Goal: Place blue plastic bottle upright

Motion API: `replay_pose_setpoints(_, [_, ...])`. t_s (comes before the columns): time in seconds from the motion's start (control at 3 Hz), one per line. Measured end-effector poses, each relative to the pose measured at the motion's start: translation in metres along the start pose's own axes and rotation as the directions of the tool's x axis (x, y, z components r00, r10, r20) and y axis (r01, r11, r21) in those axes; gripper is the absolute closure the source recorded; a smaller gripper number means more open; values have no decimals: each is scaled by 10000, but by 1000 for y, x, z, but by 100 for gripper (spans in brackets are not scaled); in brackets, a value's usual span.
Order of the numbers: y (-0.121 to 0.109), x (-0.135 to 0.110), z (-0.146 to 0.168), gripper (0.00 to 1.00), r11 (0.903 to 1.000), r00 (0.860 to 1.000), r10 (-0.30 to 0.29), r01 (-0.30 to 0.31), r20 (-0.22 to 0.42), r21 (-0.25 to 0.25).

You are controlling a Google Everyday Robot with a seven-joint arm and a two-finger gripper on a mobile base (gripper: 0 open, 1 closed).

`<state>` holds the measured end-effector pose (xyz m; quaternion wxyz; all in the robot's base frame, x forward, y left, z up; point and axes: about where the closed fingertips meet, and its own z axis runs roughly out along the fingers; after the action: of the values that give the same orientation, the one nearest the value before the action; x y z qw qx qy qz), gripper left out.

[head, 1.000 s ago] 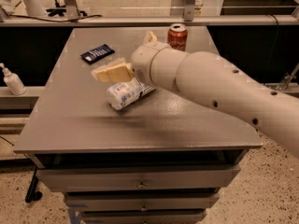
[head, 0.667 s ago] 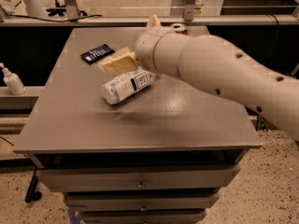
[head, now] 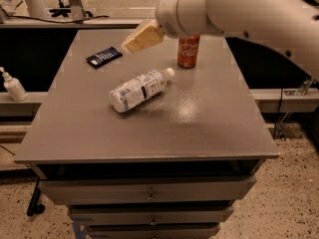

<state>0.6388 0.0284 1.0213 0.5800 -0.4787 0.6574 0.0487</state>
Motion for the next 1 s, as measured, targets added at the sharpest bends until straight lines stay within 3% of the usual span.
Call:
replay_pose_setpoints(0.33, [-44, -12, 4, 0, 9941, 9917, -1085, 1077, -683, -154])
replay_pose_setpoints(0.67, [-64, -4, 9, 0, 9599, 9433, -2790, 2685, -1796, -812])
replay_pose_setpoints(1.0, [-58, 18, 4, 0, 8812, 8403, -4662, 4134, -2768, -2292])
